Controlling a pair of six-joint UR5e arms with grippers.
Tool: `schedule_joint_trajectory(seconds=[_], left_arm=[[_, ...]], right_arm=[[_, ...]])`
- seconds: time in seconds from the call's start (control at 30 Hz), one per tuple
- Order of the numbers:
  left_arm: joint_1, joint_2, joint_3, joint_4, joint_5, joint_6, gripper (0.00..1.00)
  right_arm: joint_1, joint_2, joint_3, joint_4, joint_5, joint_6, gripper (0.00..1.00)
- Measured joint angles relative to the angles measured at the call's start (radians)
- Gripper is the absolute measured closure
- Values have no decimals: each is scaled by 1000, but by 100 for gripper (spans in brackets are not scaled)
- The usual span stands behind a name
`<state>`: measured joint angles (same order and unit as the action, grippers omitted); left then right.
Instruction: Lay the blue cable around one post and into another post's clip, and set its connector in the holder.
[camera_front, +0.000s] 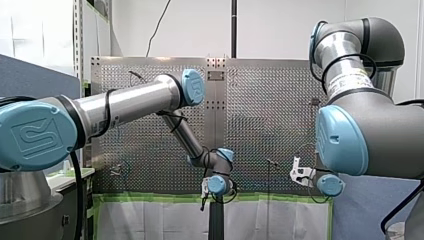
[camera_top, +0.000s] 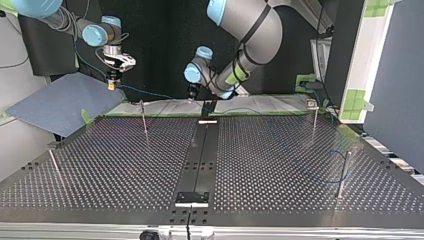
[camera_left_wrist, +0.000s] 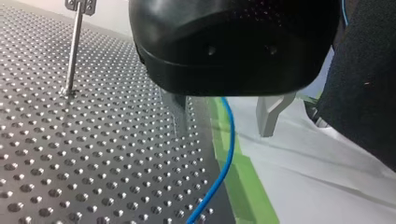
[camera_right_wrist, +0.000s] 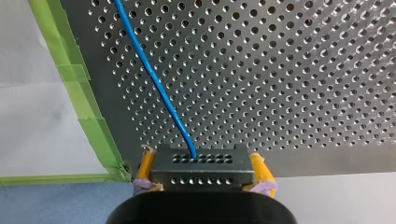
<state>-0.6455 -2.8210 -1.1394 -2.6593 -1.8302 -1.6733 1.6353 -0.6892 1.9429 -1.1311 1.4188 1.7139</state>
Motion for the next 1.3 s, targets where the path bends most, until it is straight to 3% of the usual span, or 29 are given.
schedule_joint_trajectory(seconds=[0.63,0.67,0.77,1.1,1.13,1.17,1.3], left_arm=[[17,-31,67,-25,-25,-18,29],[19,-31,67,-25,-25,-19,37],[23,-31,67,-25,-25,-20,45],[26,-29,68,-27,-6,-6,51],[27,-28,68,-27,-4,-6,61],[27,-28,68,-26,-2,-5,64],[26,-28,67,-27,8,-4,71]], right_arm=[[0,0,0,0,0,0,100],[0,0,0,0,0,0,100],[-1,0,0,0,0,0,100],[-4,0,0,-2,0,0,100],[-4,0,0,-3,0,0,100],[-4,0,0,-3,0,0,100],[-4,0,0,-3,0,1,100]])
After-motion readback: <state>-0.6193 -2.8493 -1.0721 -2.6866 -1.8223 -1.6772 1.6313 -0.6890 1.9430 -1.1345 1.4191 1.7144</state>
